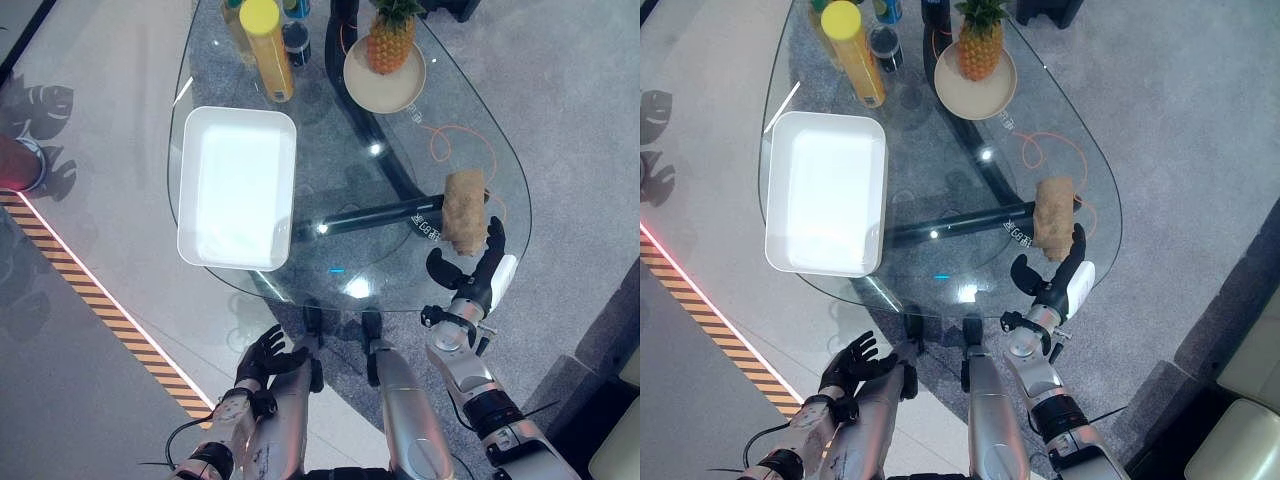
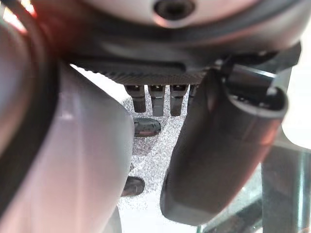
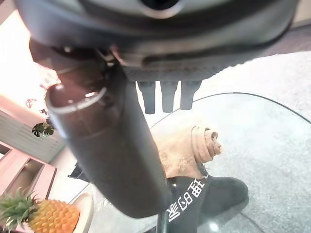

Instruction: Wipe the table with a cloth and put it in the basket.

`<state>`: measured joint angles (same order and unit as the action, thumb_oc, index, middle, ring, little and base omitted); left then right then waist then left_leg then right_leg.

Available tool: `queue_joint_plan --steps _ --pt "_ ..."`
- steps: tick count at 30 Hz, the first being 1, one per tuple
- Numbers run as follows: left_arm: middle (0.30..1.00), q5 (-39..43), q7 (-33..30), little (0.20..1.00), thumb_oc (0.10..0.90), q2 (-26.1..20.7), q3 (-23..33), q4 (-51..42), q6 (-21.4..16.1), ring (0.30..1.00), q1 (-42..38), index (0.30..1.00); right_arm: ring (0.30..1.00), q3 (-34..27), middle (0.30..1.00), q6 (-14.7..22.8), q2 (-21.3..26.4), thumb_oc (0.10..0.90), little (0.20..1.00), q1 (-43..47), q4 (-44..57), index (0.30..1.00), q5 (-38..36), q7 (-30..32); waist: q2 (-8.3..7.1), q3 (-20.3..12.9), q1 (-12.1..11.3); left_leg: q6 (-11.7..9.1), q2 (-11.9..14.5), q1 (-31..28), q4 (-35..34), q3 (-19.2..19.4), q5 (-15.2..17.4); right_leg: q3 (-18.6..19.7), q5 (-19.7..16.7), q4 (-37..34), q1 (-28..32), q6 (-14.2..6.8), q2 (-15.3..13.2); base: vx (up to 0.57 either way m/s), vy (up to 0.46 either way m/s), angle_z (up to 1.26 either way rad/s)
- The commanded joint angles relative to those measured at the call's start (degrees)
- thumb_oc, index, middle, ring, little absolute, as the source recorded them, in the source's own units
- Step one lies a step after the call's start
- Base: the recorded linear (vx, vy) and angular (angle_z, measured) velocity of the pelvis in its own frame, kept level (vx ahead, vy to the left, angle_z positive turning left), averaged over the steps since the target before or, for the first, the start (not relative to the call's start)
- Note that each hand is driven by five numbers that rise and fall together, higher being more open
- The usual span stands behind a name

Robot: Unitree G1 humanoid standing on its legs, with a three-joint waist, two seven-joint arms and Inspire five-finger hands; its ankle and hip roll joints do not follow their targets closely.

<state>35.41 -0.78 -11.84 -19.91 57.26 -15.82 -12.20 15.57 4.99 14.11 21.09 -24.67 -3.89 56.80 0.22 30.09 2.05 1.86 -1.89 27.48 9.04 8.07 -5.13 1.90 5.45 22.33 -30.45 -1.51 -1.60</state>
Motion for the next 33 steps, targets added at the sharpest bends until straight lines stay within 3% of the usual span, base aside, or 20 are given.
queue_joint_plan --steps 1,14,26,33 --pt "0.9 1.93 -0.36 0.9 0.8 3.44 -2.27 -2.07 -2.28 0.9 1.28 0.9 0.9 -2.44 0.9 2.57 3.12 0.8 0.9 2.26 9.81 0.9 3.39 6.42 0.35 -0.29 1.2 1.75 -2.9 5.89 13.65 -4.36 8.4 -2.31 -8.07 -6.23 -1.65 2.16 0.05 0.02 0.032 0.01" --pt "0.9 6.51 -1.18 0.9 0.8 3.11 -4.79 -6.33 -2.91 0.9 -0.03 0.9 0.9 -5.59 0.9 2.02 6.31 0.8 0.9 11.83 5.59 0.9 0.39 11.06 2.71 -0.29 0.46 2.32 -2.99 16.04 18.33 -4.16 8.57 -2.71 -7.87 -1.45 -12.67 2.84 0.64 0.0 0.003 0.0" --pt "0.9 8.06 -2.0 0.9 0.8 2.31 -6.18 -9.13 -2.9 0.9 -0.73 0.9 0.9 -7.85 0.9 -0.05 9.04 0.8 0.9 14.33 3.6 0.9 -2.45 15.71 3.7 -0.29 0.3 2.73 -3.29 22.1 21.57 -4.29 9.07 -2.92 -7.76 2.03 -19.0 2.85 0.89 0.0 0.0 0.0" --pt "0.9 8.31 -2.74 0.9 0.8 1.77 -6.56 -10.28 -2.46 0.9 -1.12 0.9 0.9 -8.57 0.9 0.2 10.94 0.8 0.9 16.26 1.59 0.9 -3.75 13.61 4.26 -0.29 0.13 2.77 -3.48 24.28 22.6 -4.35 9.26 -3.04 -7.79 3.24 -21.33 2.81 1.02 0.0 0.0 0.0"
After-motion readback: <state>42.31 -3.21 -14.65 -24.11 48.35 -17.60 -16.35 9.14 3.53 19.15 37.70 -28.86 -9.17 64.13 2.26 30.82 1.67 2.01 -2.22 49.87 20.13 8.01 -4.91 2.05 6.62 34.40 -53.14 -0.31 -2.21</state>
